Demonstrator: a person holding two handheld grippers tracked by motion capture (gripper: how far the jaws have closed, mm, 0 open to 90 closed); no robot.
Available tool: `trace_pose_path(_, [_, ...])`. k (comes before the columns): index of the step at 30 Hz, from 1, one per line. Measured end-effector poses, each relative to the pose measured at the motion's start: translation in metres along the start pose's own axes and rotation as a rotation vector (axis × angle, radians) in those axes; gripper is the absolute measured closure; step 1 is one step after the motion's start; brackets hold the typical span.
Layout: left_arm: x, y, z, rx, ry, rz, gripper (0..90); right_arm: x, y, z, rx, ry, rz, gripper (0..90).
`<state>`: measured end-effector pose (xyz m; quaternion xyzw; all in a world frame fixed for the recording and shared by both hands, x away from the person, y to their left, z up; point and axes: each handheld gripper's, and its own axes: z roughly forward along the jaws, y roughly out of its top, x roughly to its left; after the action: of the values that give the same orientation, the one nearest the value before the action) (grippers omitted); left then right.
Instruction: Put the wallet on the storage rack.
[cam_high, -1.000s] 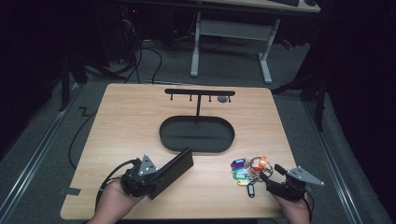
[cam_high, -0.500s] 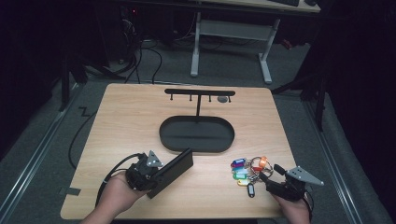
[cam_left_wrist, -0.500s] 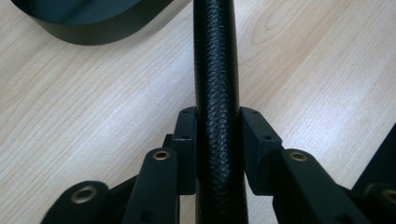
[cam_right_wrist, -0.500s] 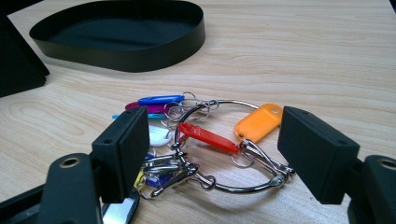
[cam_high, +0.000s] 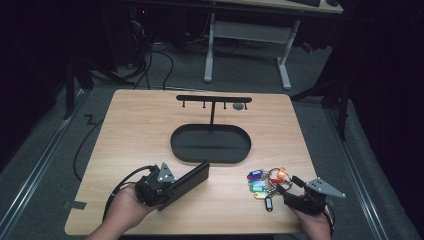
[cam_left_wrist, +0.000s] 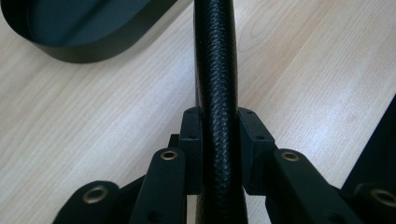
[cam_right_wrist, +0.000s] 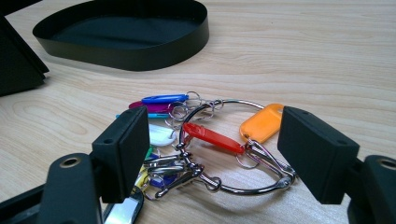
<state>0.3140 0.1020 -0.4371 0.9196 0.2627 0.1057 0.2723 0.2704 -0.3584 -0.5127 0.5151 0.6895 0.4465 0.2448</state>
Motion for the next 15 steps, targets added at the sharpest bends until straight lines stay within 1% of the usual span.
trace_pose_path(2, [0.000, 0.002, -0.001, -0.018, 0.010, 0.009, 74.4, 0.001, 0.000, 0.000, -0.004, 0.000, -0.010, 25.7])
trace_pose_path(5, [-0.003, 0.005, -0.003, -0.060, 0.020, 0.026, 74.6, 0.003, 0.000, -0.001, -0.003, 0.001, -0.028, 25.6])
trace_pose_path(10, [-0.010, 0.013, -0.006, -0.090, 0.039, 0.067, 74.6, 0.003, -0.003, -0.002, 0.007, 0.009, -0.049, 25.6])
trace_pose_path(12, [-0.011, 0.018, -0.007, -0.096, 0.035, 0.084, 74.6, 0.003, -0.004, -0.004, 0.008, 0.013, -0.048, 25.6])
trace_pose_path(15, [-0.013, 0.027, -0.009, -0.105, 0.047, 0.125, 74.6, 0.003, -0.004, -0.008, -0.006, 0.019, -0.053, 25.7])
